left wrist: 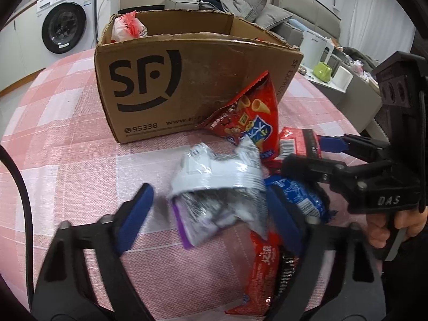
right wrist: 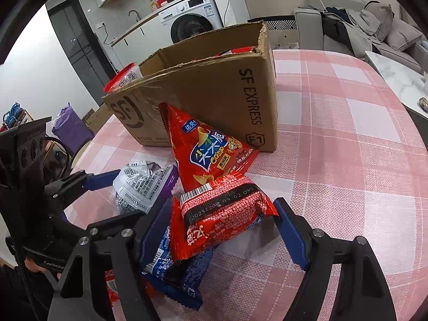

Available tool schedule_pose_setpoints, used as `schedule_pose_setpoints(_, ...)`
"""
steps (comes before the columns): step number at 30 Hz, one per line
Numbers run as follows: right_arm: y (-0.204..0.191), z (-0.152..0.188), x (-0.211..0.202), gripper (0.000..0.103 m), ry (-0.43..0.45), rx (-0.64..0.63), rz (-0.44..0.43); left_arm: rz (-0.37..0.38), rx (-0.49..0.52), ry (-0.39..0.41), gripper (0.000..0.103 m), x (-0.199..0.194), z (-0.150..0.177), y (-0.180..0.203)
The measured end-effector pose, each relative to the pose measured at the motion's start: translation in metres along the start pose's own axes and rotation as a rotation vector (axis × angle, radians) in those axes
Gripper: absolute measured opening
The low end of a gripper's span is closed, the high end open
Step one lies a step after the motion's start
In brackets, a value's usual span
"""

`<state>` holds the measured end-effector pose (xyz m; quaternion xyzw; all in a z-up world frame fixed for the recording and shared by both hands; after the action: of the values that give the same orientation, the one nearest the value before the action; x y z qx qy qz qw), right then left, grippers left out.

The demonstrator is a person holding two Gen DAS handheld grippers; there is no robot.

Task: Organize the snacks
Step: 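Grasp the silver bag with the left tool while the right tool grasps the red pack, then lift the silver bag with the left tool while the right tool lifts the red pack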

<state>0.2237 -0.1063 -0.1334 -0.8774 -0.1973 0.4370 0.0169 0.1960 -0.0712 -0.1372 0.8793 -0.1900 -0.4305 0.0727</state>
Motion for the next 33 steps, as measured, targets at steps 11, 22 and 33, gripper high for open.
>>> schedule_pose_setpoints(11,0.004,-0.002,-0.001,0.069,0.002,0.022,-0.022,0.040,0.002,0.017,0.052,-0.003,-0.006,0.000)
schedule_pose_setpoints(22,0.007,-0.004,0.006,0.058,-0.004,0.086,-0.081,0.032,0.022,0.020,0.052,-0.005,-0.001,0.006)
schedule_pose_setpoints(33,0.009,-0.009,-0.010,0.047,0.038,0.088,-0.100,0.034,0.024,0.049,0.051,-0.018,-0.006,0.002)
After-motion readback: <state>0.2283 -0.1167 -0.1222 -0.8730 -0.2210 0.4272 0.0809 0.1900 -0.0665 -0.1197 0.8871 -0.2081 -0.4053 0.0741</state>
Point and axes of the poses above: each gripper's, at about its wrist camera, not at the fingertips, and x roughly the way its jaws point, y to its right, z to its underside, the point moved 10 cm from there along x, roughly the way its jaws point, and after that the axes turned 7 degrees about z, right-handed, at the moved point
